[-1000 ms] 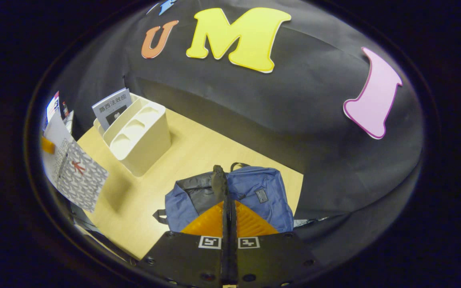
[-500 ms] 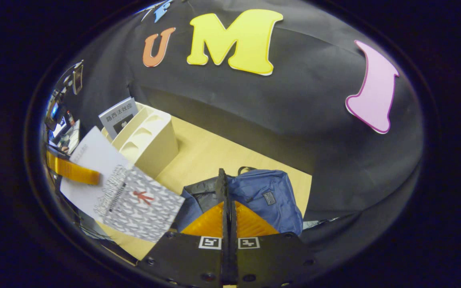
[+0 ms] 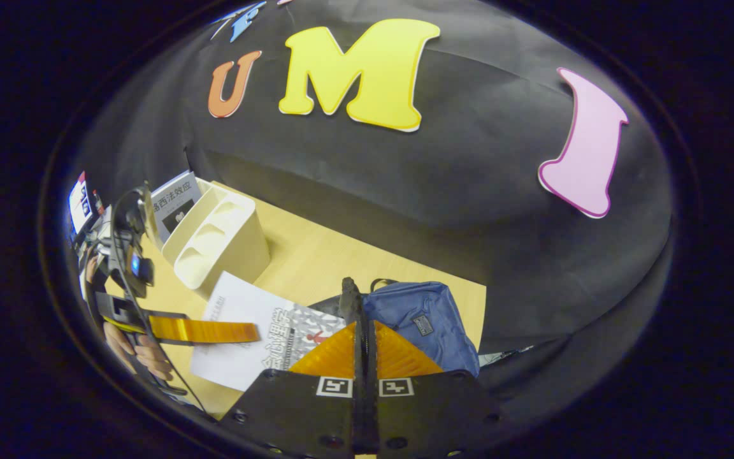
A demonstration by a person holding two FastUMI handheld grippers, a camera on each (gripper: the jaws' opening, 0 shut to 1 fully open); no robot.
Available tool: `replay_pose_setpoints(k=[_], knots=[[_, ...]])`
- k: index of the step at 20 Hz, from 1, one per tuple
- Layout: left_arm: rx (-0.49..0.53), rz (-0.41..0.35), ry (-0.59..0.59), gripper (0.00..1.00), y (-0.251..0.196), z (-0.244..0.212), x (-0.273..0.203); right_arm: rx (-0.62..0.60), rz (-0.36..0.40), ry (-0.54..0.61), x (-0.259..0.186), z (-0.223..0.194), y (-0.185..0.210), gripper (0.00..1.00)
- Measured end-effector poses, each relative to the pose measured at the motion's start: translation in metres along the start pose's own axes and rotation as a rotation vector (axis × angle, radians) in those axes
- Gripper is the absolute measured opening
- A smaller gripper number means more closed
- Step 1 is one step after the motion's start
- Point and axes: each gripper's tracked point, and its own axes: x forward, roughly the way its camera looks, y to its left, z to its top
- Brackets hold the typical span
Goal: Open the schoolbag, grab two books from the bookshelf and put them into the schoolbag.
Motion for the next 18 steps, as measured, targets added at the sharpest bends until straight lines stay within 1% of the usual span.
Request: replay_pose_setpoints(k=[1,2,3,5,6,7,9,11,13,15,17,18], knots=[[-0.014,-0.015,-0.013,0.51,-0.001,-0.005,0.014,0.019,0.005,0.006,0.002,0.0,0.003,0.03],[-0.016,-0.032,-0.029,0.47,0.001,-0.007,0.028,0.045,-0.014,-0.009,0.003,0.004,0.0,0.0],[-0.03,-0.057,-0.057,0.47,0.001,-0.005,0.043,0.058,-0.019,-0.024,0.002,0.009,0.001,0.0],[-0.09,-0.125,-0.082,0.47,-0.005,-0.005,0.068,0.047,-0.024,-0.052,-0.002,0.018,0.007,0.0],[-0.1,-0.148,-0.082,0.51,-0.006,-0.008,0.081,0.034,-0.027,-0.053,-0.003,0.02,0.011,0.0],[-0.098,-0.166,-0.087,0.46,-0.009,-0.012,0.089,0.02,-0.021,-0.043,-0.002,0.019,0.018,0.0],[-0.113,-0.186,-0.108,0.46,-0.01,-0.014,0.111,-0.003,-0.004,-0.019,0.001,0.017,0.026,0.01],[-0.156,-0.187,-0.102,0.46,-0.008,-0.019,0.136,-0.01,0.008,-0.006,0.001,0.015,0.032,0.0],[-0.186,-0.21,-0.101,0.46,-0.011,-0.022,0.156,-0.019,0.037,0.009,-0.001,0.01,0.04,0.0],[-0.201,-0.229,-0.121,0.46,-0.015,-0.024,0.174,-0.037,0.037,0.005,-0.004,0.01,0.039,0.0],[-0.213,-0.243,-0.117,0.46,-0.018,-0.028,0.189,-0.047,0.041,0.002,-0.005,0.009,0.038,0.0],[-0.216,-0.242,-0.112,0.53,-0.017,-0.03,0.195,-0.049,0.041,0.001,-0.004,0.01,0.036,0.0]])
